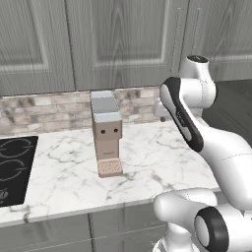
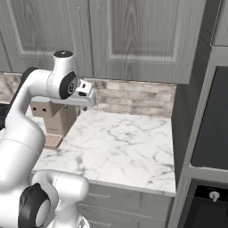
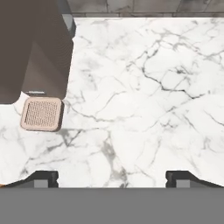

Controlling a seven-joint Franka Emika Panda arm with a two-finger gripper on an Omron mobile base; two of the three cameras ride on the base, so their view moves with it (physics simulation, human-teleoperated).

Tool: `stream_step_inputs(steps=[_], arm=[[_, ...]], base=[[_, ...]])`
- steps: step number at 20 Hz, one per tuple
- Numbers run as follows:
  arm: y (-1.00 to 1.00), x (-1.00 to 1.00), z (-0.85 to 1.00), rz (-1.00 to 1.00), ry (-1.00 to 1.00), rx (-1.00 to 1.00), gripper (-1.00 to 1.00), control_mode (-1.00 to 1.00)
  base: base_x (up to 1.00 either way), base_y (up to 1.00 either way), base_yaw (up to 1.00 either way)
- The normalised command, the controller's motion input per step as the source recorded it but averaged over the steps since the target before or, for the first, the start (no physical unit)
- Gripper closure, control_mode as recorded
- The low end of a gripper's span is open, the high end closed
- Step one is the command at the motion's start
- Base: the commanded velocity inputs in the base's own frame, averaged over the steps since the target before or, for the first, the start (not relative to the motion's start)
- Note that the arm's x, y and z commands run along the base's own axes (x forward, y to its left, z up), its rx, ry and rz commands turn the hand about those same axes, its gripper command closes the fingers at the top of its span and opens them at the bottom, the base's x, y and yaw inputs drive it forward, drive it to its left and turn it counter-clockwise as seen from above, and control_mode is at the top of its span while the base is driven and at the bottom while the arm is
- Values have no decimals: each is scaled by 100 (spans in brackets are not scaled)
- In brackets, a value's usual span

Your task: Move the bowls from the cabinet to the plates on the dining table.

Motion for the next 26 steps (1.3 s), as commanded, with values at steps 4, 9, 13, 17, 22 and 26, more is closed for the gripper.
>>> stream_step_inputs(steps=[4, 9, 13, 17, 22, 26], arm=[[0, -33, 3, 3, -8, 5, -100, -100], [-3, -4, 0, 6, 0, 0, -100, -100], [-4, 0, 24, 5, -2, 1, -100, -100], [0, 0, 35, 1, -5, 1, -100, -100], [0, -24, 37, 0, -12, 1, -100, -100], [8, -44, 20, 0, -20, 1, -100, -100]], base=[[0, 0, 0], [0, 0, 0], [0, 0, 0], [0, 0, 0], [0, 0, 0], [0, 0, 0]])
